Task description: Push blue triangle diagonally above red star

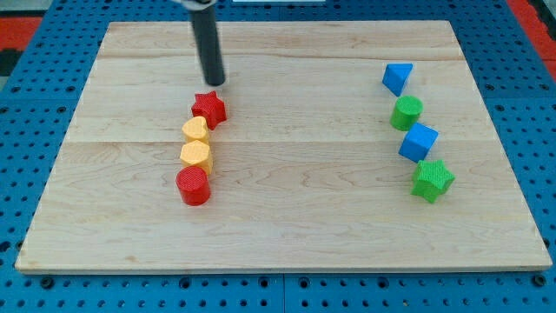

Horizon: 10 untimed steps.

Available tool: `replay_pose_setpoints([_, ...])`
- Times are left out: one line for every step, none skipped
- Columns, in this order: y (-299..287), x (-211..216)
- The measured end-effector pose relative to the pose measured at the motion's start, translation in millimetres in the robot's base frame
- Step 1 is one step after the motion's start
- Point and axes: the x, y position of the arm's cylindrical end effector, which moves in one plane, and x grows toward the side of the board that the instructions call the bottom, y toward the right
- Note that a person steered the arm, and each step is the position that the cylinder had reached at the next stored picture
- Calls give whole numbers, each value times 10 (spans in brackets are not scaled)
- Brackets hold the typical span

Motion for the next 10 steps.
replay_pose_setpoints([925, -452])
replay_pose_setpoints([1899, -644])
replay_pose_setpoints([2867, -585])
replay_pose_setpoints([3205, -251])
replay_pose_setpoints([2942, 121])
replay_pose_setpoints([2550, 287])
replay_pose_setpoints([2056, 316])
replay_pose_setpoints([1990, 92])
replay_pose_setpoints([1887, -48])
replay_pose_setpoints([1592, -144])
